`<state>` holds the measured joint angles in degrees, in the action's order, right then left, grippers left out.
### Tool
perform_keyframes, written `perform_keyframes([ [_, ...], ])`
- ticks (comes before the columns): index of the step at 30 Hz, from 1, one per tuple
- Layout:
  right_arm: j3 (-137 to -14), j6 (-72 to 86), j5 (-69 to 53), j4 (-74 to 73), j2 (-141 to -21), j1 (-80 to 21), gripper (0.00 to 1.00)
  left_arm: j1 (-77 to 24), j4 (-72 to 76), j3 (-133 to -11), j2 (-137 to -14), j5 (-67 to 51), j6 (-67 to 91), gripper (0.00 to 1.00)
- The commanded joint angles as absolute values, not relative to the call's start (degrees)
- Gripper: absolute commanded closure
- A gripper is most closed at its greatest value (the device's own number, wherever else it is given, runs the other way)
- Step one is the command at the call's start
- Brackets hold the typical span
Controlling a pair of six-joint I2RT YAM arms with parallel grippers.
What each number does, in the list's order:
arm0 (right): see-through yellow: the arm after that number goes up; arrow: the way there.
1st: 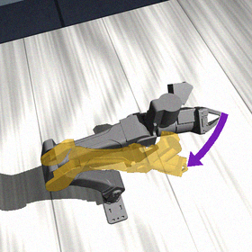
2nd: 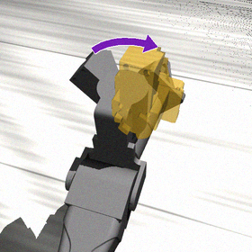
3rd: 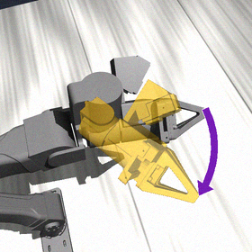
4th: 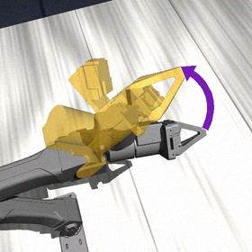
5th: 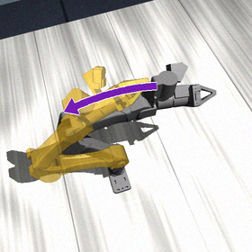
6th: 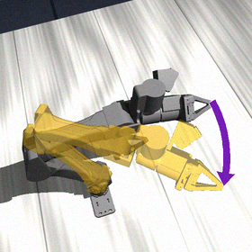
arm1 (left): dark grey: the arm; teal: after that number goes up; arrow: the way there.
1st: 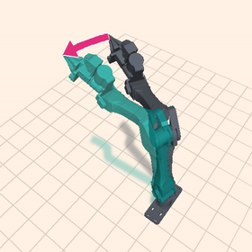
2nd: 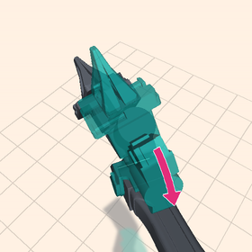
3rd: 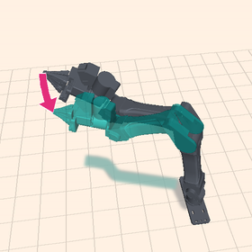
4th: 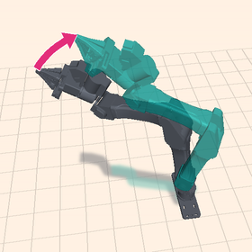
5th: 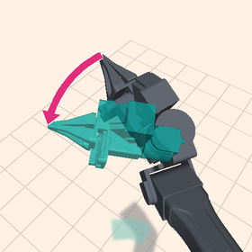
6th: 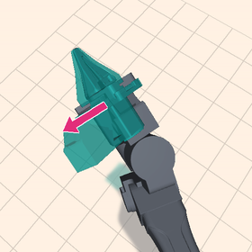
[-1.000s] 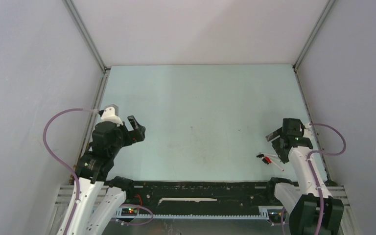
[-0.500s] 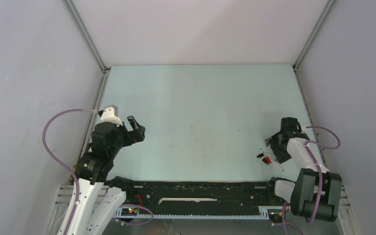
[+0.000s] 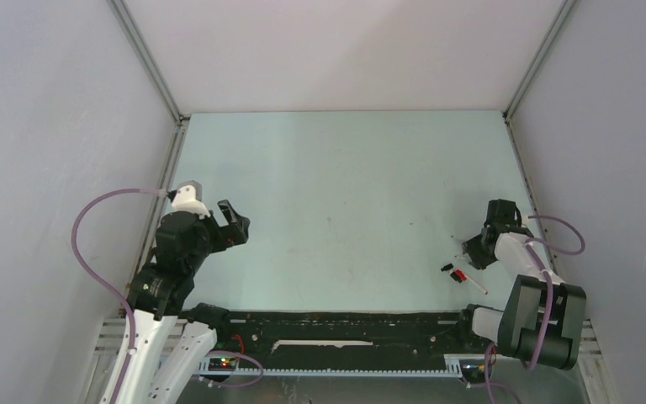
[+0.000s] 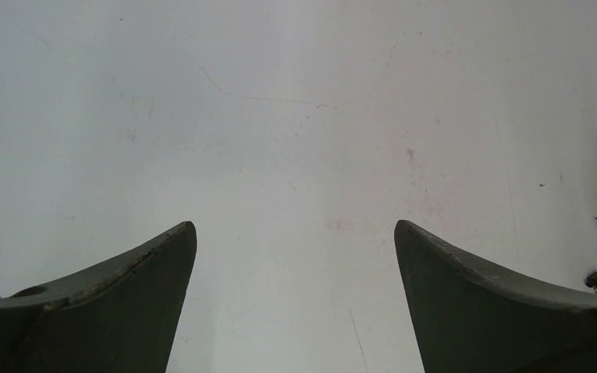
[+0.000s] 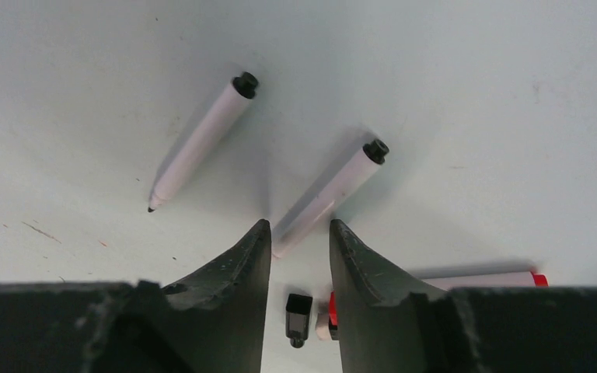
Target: Insert the pens into the pen caps
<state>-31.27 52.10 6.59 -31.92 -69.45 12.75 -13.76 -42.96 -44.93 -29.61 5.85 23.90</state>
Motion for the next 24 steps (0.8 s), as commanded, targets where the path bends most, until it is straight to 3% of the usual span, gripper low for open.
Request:
perform_keyframes([
  [1,-31.03,51.19,5.06,-29.34,-72.11,14.59,0.65,-14.15,-41.58,-44.54,-29.18,5.39,23.55,0.00],
  [24,-35.33,48.21,7.75,-30.59,-85.01,15.98,0.64,-14.15,-41.73,-44.56,-28.50,5.88,23.64,0.00],
])
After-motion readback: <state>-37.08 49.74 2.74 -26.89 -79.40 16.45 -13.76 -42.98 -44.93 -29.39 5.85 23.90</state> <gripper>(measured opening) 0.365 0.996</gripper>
